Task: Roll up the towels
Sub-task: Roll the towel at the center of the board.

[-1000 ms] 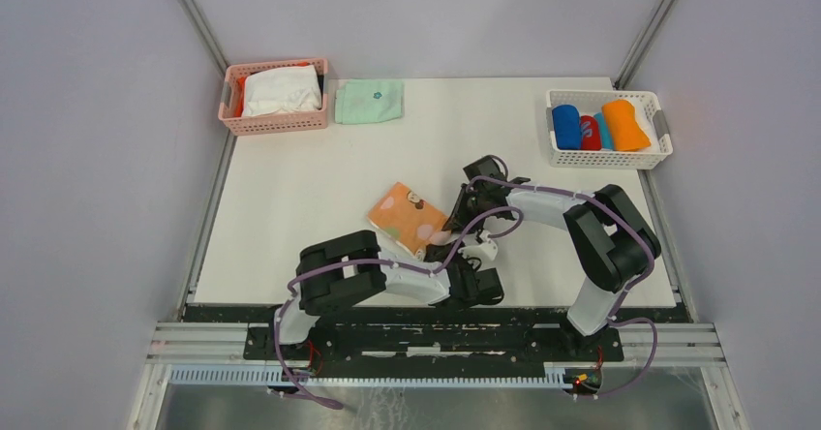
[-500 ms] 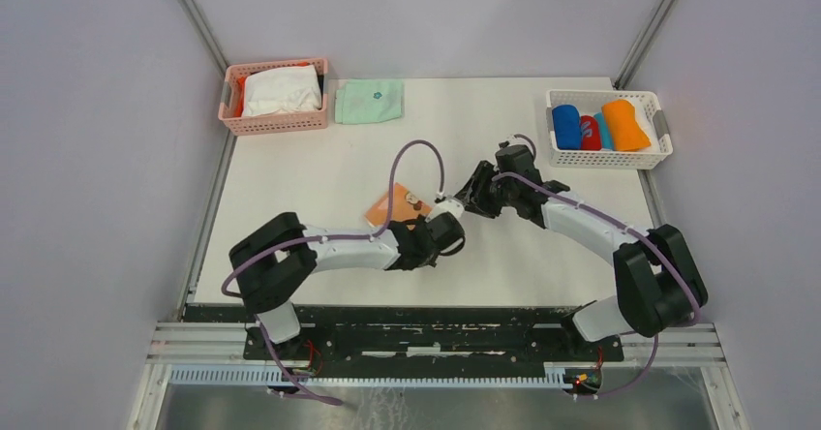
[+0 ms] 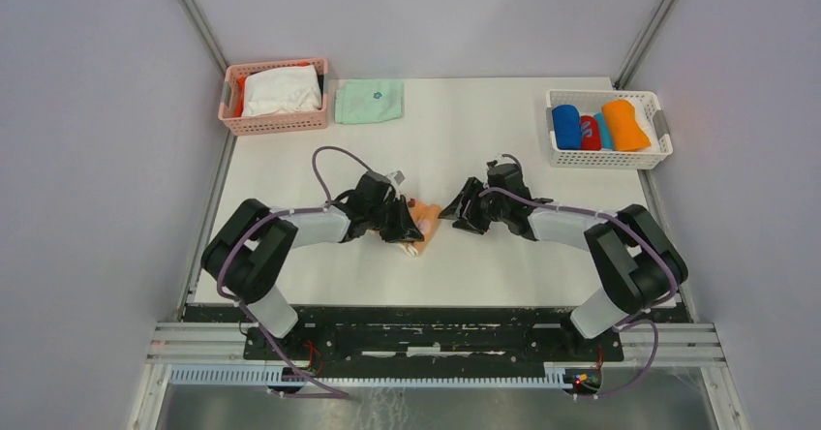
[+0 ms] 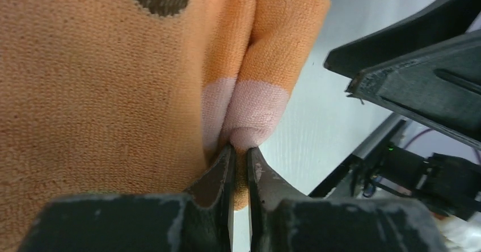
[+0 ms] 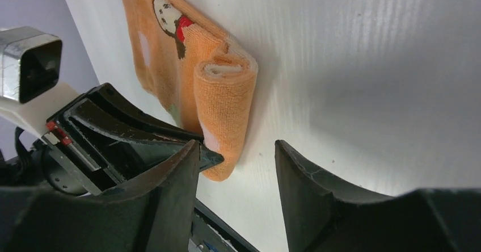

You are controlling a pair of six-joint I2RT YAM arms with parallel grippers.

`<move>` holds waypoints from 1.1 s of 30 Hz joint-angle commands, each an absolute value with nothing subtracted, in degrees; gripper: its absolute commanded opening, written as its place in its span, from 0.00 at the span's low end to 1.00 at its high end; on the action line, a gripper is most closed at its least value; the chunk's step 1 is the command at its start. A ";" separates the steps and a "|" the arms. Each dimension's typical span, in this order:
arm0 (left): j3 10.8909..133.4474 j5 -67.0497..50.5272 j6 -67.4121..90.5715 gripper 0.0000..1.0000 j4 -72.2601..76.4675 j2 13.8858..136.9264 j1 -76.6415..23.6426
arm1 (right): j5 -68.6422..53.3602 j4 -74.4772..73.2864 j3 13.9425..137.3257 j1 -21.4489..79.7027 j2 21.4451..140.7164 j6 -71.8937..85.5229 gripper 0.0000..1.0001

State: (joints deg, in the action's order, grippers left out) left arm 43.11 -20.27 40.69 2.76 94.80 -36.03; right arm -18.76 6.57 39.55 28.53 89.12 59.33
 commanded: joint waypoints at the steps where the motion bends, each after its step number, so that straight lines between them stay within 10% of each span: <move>1: 37.44 -30.98 50.98 0.08 9.64 96.83 -32.57 | -22.01 18.86 39.88 29.38 93.53 62.89 0.60; 13: 34.18 -34.22 56.08 0.09 14.79 100.60 -28.42 | -23.55 29.09 42.15 31.26 106.47 65.88 0.58; 21: 34.68 -32.41 54.58 0.20 10.83 98.73 -27.72 | -19.46 15.78 44.44 31.68 107.54 62.87 0.33; 33: 45.33 10.50 40.05 0.56 -15.70 76.77 -49.53 | -8.17 -15.41 54.90 34.09 100.92 58.77 0.23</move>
State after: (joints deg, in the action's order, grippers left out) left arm 40.53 -10.98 47.51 -6.39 82.74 -40.93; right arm -13.41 -3.44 52.66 33.87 102.67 60.64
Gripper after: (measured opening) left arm 0.533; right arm 0.240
